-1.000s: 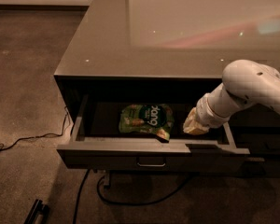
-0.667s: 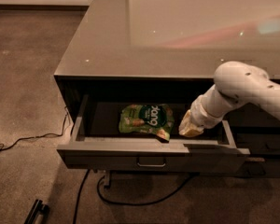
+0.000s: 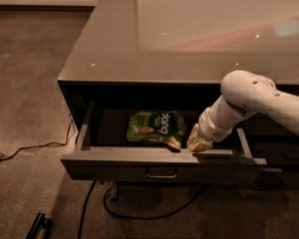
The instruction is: Open top drawer
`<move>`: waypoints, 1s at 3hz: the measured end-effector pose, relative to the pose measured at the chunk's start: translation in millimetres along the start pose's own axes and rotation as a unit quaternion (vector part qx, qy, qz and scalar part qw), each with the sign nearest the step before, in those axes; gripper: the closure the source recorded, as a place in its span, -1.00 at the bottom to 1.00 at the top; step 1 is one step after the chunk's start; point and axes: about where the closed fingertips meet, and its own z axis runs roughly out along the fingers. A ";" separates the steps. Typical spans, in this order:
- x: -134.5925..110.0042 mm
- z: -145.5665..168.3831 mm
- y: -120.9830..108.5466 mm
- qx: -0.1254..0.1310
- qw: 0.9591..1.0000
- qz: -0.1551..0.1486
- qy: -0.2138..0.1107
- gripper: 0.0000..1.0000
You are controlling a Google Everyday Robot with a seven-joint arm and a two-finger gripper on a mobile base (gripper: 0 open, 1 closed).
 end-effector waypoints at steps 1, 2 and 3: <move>-1.1 -3.2 15.3 -0.004 1.000 0.001 0.012 1.00; 0.3 -6.0 33.7 -0.011 1.000 0.003 0.022 1.00; 2.8 -7.2 47.7 -0.021 0.999 0.000 0.030 1.00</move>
Offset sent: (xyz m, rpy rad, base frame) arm -0.0551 -0.0037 0.0103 -0.0674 0.0369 0.0003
